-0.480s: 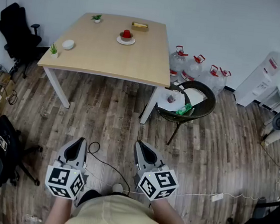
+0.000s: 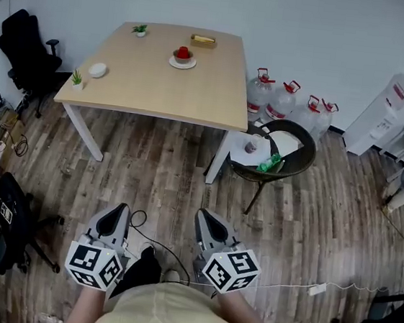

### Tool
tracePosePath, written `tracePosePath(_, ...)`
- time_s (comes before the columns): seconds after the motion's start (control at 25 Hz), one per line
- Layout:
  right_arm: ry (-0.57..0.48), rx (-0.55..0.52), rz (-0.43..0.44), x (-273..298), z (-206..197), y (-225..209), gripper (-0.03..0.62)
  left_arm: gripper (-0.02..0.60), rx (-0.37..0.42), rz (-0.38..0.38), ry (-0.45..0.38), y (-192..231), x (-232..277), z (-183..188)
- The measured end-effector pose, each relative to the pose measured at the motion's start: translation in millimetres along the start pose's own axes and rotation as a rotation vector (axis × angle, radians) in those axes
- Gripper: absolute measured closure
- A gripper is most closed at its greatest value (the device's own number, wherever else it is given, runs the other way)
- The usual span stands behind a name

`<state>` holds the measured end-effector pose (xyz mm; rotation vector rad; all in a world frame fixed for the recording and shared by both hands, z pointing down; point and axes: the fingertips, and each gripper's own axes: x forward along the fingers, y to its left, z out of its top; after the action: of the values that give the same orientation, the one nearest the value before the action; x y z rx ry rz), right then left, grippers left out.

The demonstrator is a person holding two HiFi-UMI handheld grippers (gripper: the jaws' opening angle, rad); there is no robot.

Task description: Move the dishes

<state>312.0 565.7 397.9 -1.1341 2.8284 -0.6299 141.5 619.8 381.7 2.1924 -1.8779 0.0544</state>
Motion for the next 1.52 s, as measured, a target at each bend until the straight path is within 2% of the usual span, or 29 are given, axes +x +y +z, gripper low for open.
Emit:
tracePosePath(0.16,-0.001,-0.025,0.025,11.9,6.0,-3.5,0.579,0.565,0.023,-0.025,0.010,2.8,30.1,1.7)
tracePosePath(0.4,0.018,-0.062,-0.023,52.2,10.9,-23.7,0.579,0.566,0.092,-0.079,0.032,18.2,88.9,8.6)
tracePosePath(0.48,0.020,-0.091,-0.041,74.8,17.5,-31.2,0.579,0.566,0.119,-0.100,0.043,31.6,112.4,14.0)
tracePosePath(0.6,0.028,-0.117,-0.037,115.4,32.6,-36.8,0.577,0.565,0.115,-0.125,0.060,58.7,144.9,26.3)
tracePosePath(0.92,0.050,-0.143,-0.015,229.5,67.4,-55.0,0.572,0.565,0.123,-0.133,0.113,133.1,215.9,47.1)
tracePosePath(1.12,0.071,-0.141,0.010,296.4,74.8,-58.8,0.525,0.565,0.118,-0.142,0.121,180.5,251.0,60.5)
tracePosePath(1.28,0.084,-0.138,0.004,334.4,81.4,-67.5,0.505,0.565,0.147,-0.175,0.133,203.7,278.6,67.3)
tracePosePath(1.52,0.111,-0.160,0.018,378.2,102.6,-91.3,0.451,0.565,0.136,-0.198,0.137,212.6,323.3,74.9)
